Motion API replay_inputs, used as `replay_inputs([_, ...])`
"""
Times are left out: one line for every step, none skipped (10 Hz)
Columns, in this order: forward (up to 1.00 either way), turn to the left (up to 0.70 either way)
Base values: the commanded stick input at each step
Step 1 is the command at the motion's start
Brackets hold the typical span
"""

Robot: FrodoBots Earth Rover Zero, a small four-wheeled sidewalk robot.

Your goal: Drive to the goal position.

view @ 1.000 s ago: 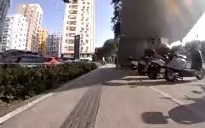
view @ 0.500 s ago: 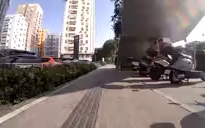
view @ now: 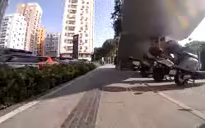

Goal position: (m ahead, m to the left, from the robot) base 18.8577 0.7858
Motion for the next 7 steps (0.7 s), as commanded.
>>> replay_inputs([0.45,0.00])
replay_inputs([0.45,0.00])
replay_inputs([0.45,0.00])
replay_inputs([0.45,0.00])
replay_inputs([0.45,0.00])
replay_inputs([0.45,0.00])
replay_inputs([0.45,0.00])
